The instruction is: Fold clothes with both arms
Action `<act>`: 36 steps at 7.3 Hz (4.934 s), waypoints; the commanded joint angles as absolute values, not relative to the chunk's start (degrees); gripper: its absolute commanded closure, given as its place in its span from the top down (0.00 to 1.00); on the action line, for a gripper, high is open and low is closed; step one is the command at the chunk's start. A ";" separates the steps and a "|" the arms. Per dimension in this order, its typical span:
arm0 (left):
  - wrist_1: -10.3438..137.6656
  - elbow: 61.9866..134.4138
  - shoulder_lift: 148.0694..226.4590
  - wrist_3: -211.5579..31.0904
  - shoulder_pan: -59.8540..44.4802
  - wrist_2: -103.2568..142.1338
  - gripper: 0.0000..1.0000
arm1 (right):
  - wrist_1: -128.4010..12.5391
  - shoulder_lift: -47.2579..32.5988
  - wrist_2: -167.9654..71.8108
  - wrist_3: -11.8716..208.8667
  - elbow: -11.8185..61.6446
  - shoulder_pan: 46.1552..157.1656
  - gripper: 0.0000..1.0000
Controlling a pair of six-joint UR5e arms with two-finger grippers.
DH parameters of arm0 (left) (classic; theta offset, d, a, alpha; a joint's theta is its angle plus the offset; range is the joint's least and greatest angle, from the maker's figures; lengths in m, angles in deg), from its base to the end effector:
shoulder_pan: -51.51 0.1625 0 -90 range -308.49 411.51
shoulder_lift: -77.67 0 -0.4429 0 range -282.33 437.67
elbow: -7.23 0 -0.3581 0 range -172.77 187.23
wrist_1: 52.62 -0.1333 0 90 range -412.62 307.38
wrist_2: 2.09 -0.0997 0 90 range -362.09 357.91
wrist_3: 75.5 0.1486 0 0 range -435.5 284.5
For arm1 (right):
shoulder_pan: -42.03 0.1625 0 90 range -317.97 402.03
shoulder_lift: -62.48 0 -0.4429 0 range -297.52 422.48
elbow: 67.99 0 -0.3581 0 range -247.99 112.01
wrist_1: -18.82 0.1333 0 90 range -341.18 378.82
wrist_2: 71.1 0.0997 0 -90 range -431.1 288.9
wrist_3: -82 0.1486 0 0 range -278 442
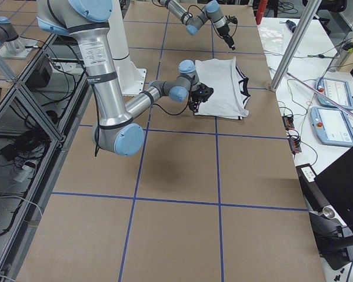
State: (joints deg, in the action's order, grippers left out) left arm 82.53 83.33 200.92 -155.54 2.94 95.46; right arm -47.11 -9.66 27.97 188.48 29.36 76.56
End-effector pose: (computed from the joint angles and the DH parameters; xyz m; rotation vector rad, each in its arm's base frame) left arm 0.4153 -0.6426 0.3877 0.4528 1.0516 -0.5258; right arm -0.4617 -0.4511 0.4517 -0.0123 -0.8941 0.7641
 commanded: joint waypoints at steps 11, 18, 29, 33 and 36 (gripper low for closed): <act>83.61 87.20 199.41 -155.75 2.73 99.04 0.62 | -74.02 -14.33 42.94 192.82 60.02 71.75 0.00; 80.38 113.89 184.13 -174.95 11.74 109.71 0.65 | -87.09 -15.66 54.41 192.91 70.17 64.93 1.00; 62.08 112.44 185.60 -183.87 28.39 94.15 0.66 | -84.72 -9.06 42.63 180.08 59.01 81.41 1.00; 62.08 108.67 188.24 -183.78 28.31 91.95 0.53 | -84.72 -9.07 42.54 180.08 57.96 80.70 1.00; 61.99 108.74 187.62 -183.78 28.22 90.98 0.00 | -84.72 -7.93 42.54 180.35 56.38 79.91 1.00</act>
